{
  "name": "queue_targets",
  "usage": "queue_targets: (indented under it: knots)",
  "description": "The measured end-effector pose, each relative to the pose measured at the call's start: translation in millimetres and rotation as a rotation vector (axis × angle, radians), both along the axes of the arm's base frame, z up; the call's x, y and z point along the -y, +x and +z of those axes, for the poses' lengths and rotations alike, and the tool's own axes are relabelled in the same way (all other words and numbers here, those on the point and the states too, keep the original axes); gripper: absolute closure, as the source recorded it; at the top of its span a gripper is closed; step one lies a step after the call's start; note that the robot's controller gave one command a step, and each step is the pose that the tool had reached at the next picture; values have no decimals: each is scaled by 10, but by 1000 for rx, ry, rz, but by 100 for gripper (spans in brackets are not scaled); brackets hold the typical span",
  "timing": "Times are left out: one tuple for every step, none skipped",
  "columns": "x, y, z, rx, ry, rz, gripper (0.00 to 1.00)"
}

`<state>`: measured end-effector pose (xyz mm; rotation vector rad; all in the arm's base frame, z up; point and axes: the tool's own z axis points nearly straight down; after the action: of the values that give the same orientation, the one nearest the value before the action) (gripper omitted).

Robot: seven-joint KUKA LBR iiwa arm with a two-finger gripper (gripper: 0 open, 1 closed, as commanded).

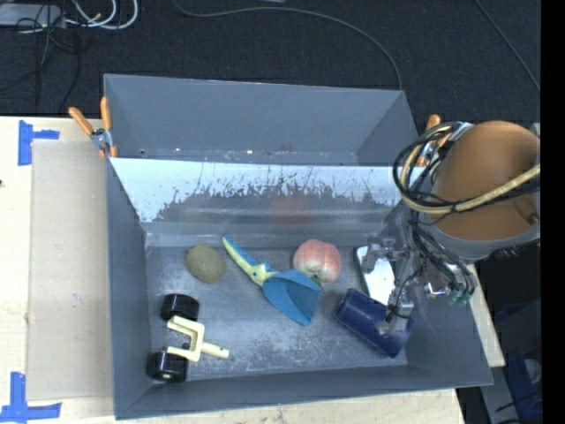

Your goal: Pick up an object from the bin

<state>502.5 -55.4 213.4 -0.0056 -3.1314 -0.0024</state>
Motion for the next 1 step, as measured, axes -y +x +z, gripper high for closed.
queue_targets:
  knots:
    - [-1,16,42,8,-1,2,0]
